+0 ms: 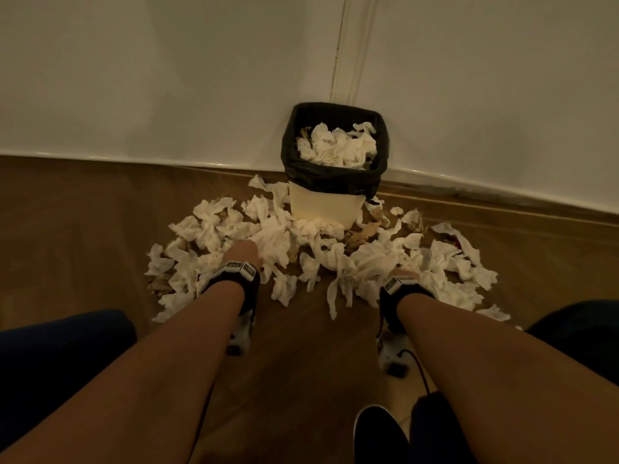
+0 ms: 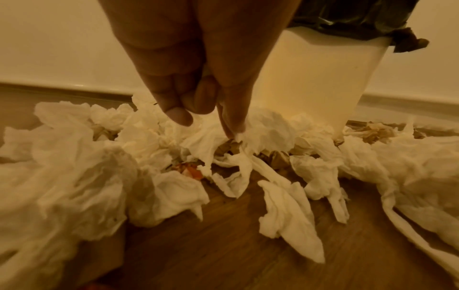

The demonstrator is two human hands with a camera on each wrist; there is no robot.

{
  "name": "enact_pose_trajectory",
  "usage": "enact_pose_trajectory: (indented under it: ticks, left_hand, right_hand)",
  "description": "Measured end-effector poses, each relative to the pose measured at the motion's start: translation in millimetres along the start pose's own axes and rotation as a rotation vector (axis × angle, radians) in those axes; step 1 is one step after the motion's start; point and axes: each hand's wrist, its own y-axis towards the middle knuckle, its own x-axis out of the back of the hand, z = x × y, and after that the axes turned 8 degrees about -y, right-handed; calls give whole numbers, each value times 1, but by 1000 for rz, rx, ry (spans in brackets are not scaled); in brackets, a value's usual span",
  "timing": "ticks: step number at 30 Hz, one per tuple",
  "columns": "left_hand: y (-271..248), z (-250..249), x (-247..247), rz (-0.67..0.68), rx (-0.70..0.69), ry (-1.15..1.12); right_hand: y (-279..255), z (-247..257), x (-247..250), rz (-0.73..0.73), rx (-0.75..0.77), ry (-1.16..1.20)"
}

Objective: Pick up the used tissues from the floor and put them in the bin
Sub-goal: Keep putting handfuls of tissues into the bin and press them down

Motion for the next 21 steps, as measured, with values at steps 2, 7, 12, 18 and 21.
enact_pose_trajectory:
  ticks: [2,7,12,18,21]
  left_hand:
    - [1,1,-2,-18,-12,-22]
    - [8,-4,-12,-118,4,-245]
    - [8,-22,-17,-324,14,-642]
    - [4,-46,-6,-214,32,-491]
    - [3,-55,-7,-170,-18,-312]
  right_hand:
    - [-3,-13,-7,-43,-69,-123]
    - [8,-33,-15,-46,-25,-162]
    - [14,-39,-26,-32,-18,-30]
    - [14,-43,-46,-61,-35,-218]
    - [13,-47,-47,-39,-74,-249]
